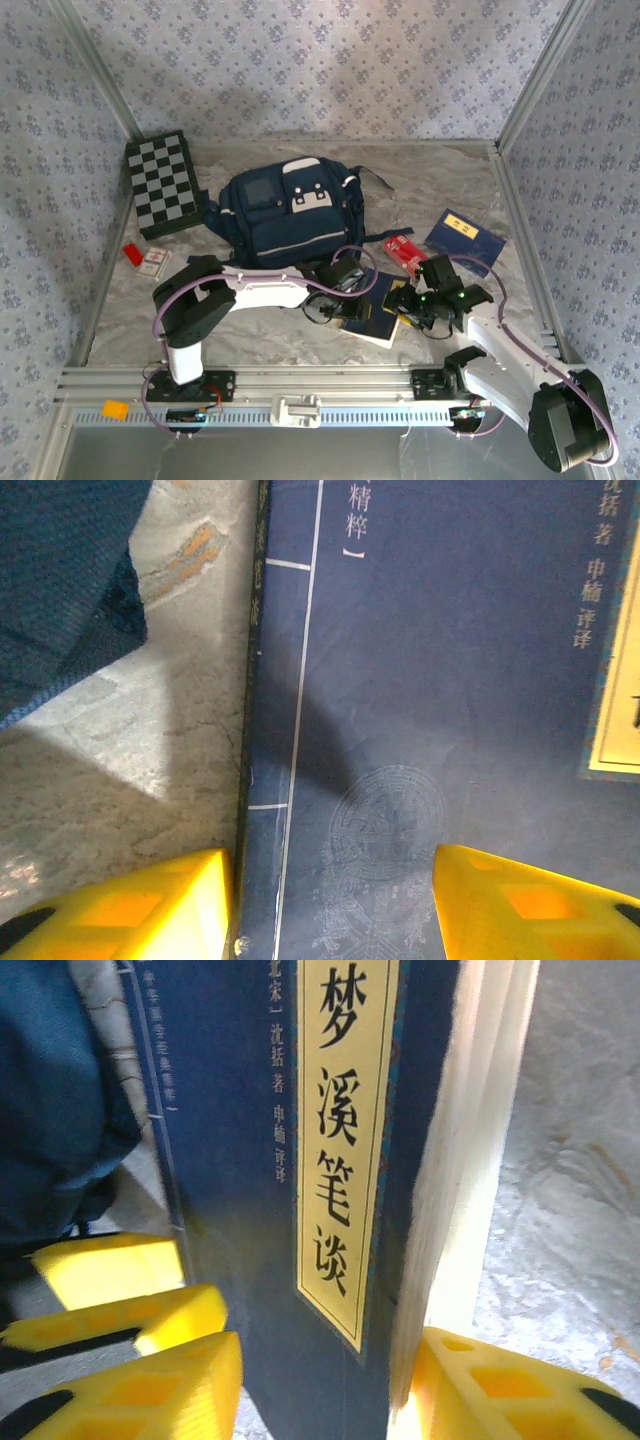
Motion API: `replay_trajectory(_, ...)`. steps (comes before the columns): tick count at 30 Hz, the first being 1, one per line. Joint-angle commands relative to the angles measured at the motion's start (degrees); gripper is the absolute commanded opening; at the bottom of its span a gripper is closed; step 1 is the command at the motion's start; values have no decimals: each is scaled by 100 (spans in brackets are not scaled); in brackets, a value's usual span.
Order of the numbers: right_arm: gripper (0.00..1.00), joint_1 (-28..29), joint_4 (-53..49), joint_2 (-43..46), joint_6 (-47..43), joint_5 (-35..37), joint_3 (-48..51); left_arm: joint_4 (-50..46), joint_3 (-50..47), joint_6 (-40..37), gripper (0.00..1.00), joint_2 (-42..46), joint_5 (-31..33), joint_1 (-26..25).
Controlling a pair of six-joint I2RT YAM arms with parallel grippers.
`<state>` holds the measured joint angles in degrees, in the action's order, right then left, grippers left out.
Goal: Pack the student bag
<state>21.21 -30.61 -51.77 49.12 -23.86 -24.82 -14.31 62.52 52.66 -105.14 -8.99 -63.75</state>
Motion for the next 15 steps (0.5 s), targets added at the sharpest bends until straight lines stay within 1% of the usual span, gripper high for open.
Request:
replay_trajectory(1,44,-100,0,107,-123,-491,-153,16,-77,77,55,-44,-87,0)
replay_trajectory(4,36,-211,72,144,-223,-924,-112,32,-116,77,55,2,-93,2)
replay_trajectory(7,34,-224,-40,249,-260,-822,-78,60,-174,103,55,27,-83,3)
replay_trajectory(11,26,-234,238,138,-189,-934,72,86,-143,104,55,20,-78,2)
replay_trajectory(15,15,-273,-8,151,-275,-720,3,182,-262,171,55,197,67,33)
